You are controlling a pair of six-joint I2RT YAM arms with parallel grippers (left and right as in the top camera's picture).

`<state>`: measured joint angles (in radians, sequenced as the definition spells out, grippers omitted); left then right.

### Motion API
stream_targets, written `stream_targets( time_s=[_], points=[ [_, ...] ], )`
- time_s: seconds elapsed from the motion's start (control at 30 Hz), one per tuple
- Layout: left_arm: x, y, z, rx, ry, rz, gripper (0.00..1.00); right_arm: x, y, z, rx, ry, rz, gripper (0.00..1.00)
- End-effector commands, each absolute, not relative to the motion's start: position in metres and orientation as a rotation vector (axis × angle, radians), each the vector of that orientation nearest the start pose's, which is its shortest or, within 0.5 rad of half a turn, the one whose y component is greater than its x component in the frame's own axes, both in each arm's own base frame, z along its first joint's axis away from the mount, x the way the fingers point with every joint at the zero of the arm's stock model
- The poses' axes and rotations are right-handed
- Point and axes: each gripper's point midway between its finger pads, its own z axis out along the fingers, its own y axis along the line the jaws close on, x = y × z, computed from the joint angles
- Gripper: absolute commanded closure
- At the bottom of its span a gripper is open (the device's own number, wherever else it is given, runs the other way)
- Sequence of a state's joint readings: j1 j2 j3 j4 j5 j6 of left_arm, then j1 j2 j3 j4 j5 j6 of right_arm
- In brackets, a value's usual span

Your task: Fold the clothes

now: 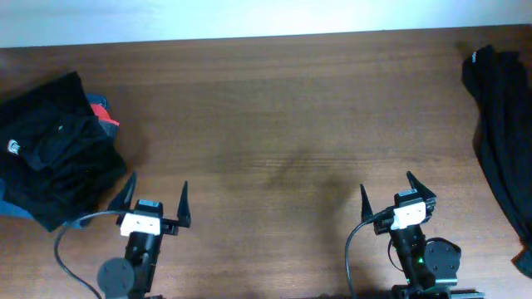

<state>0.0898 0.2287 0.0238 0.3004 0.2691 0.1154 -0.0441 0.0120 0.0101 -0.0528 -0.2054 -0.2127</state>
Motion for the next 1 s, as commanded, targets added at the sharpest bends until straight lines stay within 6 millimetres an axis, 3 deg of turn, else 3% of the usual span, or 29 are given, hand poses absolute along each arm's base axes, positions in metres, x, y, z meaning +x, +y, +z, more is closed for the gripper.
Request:
stream_targets(
  time_s=[0.0,0.1,0.2,0.23,0.37,0.97],
  points=[
    [0.253,-0.008,0.213,0.165,1.419,0.047,0.01,0.244,0.024,0.161,-0.288,1.602,-0.032,0.01],
    [0.253,-0.001,0.201,0.13,1.47,0.069,0.01,0.244,0.024,0.161,-0.288,1.602,-0.031,0.01],
    [0.25,-0.001,0.151,0.126,1.671,0.042,0.01,0.244,0.024,0.161,-0.288,1.602,-0.031,0.01],
    [0.248,-0.001,0.145,0.114,1.696,0.032,0.01,0.244,0.024,0.161,-0.288,1.602,-0.031,0.01],
    [0.246,-0.001,0.161,0.117,1.626,0.04,0.01,0.244,0.024,0.161,-0.288,1.602,-0.032,0.01],
    [0.246,-0.001,0.161,0.117,1.627,0.04,0.01,0.244,0.024,0.161,-0.288,1.602,-0.031,0.01]
  ],
)
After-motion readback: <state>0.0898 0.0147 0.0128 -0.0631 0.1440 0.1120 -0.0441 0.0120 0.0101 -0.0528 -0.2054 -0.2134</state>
